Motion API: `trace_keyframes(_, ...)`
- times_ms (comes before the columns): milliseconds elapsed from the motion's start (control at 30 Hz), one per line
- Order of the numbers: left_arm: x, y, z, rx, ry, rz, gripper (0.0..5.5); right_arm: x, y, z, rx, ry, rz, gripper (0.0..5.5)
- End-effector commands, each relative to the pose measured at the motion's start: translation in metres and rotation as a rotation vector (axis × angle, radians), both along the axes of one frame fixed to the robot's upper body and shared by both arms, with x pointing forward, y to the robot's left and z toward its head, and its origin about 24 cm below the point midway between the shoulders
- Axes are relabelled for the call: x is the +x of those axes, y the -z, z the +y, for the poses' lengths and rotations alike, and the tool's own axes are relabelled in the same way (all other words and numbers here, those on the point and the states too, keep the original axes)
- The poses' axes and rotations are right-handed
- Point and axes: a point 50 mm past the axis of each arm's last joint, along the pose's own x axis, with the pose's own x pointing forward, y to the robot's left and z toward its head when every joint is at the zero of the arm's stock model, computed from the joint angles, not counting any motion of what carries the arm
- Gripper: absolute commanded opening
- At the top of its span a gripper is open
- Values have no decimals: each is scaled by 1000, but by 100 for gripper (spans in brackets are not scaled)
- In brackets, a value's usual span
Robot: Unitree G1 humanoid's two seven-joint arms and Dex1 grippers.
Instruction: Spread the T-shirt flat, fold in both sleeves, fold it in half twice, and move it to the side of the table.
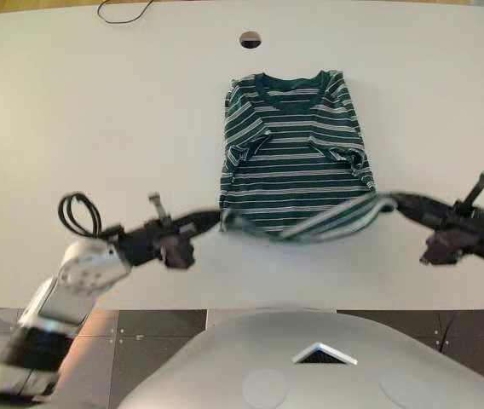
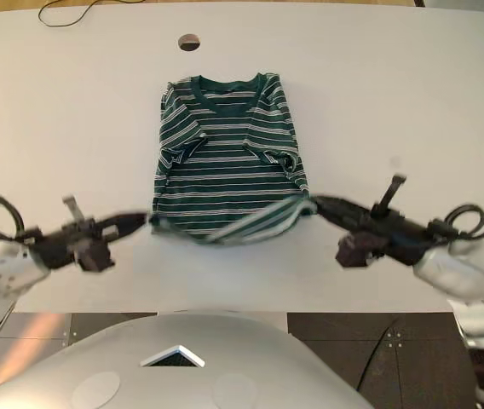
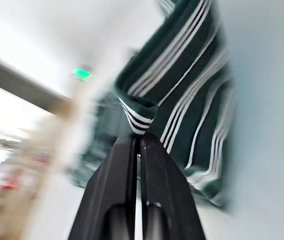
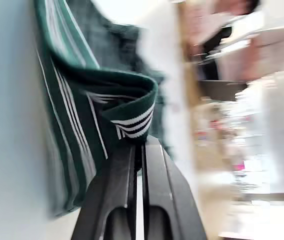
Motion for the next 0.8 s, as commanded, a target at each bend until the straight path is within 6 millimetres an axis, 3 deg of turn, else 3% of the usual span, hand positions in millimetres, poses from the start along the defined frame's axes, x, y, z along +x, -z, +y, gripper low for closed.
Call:
trace_keyframes(33, 41, 11, -16, -41, -168, -64, 10, 46, 9, 14, 78, 119, -105, 11)
trace_keyframes(133, 93, 31, -8, -2, -400, -93, 10, 111, 34, 33, 161, 334, -146, 11)
trace_keyframes(300, 133, 35, -3, -13, -515, -112, 10, 154, 45, 34, 159, 480, -175, 11)
trace_keyframes(533, 145, 54, -18, 55, -481, -76, 10, 168, 60, 34, 156, 563, -138, 11)
trace_keyframes(800, 145, 51, -20, 38, -457, -98, 10, 167, 63, 23, 151, 604, -120, 11)
